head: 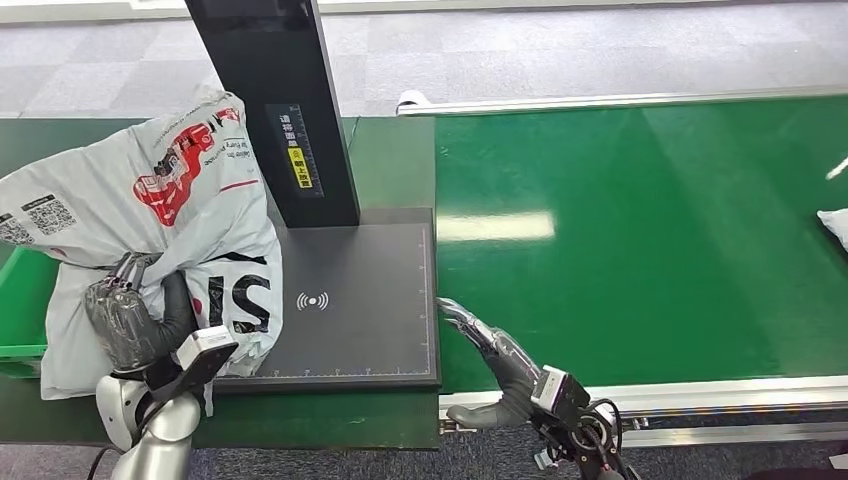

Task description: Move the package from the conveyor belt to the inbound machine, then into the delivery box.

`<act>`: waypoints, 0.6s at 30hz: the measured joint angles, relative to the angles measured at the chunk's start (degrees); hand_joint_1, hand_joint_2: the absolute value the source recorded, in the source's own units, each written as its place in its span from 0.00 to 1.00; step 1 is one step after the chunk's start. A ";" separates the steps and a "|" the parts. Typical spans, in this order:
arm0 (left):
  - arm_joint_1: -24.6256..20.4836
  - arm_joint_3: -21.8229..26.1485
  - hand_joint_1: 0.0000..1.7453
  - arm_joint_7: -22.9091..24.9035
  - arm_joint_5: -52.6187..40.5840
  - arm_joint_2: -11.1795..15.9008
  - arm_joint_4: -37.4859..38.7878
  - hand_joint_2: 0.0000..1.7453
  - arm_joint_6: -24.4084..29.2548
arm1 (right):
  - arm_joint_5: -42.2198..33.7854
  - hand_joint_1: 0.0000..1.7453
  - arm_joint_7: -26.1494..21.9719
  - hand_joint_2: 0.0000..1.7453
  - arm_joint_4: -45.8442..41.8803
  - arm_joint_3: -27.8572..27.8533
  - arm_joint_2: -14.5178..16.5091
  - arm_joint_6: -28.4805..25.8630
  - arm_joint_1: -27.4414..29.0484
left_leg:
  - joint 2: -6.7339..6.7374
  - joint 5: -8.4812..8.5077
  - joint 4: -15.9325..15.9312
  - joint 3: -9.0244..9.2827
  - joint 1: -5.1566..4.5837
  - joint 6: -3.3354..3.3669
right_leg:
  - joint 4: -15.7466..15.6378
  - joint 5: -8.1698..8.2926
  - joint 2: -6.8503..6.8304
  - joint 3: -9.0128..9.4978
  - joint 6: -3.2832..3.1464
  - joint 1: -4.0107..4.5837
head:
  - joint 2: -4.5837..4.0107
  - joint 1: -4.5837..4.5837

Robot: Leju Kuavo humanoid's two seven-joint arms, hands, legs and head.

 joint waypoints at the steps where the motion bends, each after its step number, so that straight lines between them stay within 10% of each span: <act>1: -1.07 1.14 1.00 1.58 -2.54 -0.07 0.61 1.00 0.00 | 0.04 0.00 0.00 1.00 0.00 0.00 0.07 -0.01 0.01 | -0.02 0.00 0.00 -0.01 0.00 0.00 | 0.00 0.00 -0.01 0.00 0.00 0.00 | 0.00 0.01; 8: -15.91 14.67 1.00 9.17 -18.44 3.06 11.63 1.00 0.00 | 0.44 0.00 0.00 1.00 0.91 0.27 0.23 0.14 -0.16 | 0.03 0.04 0.00 0.03 0.06 -0.03 | 0.03 0.05 0.03 0.00 -0.04 0.05 | 0.00 -0.02; 18: -33.96 12.17 1.00 52.32 -38.67 18.37 45.58 1.00 -5.32 | 0.45 0.00 0.00 1.00 2.94 1.36 0.21 1.04 -2.05 | 0.17 0.07 0.00 -0.02 0.16 -0.08 | 0.06 0.07 0.17 -0.08 -0.09 0.14 | 0.00 0.01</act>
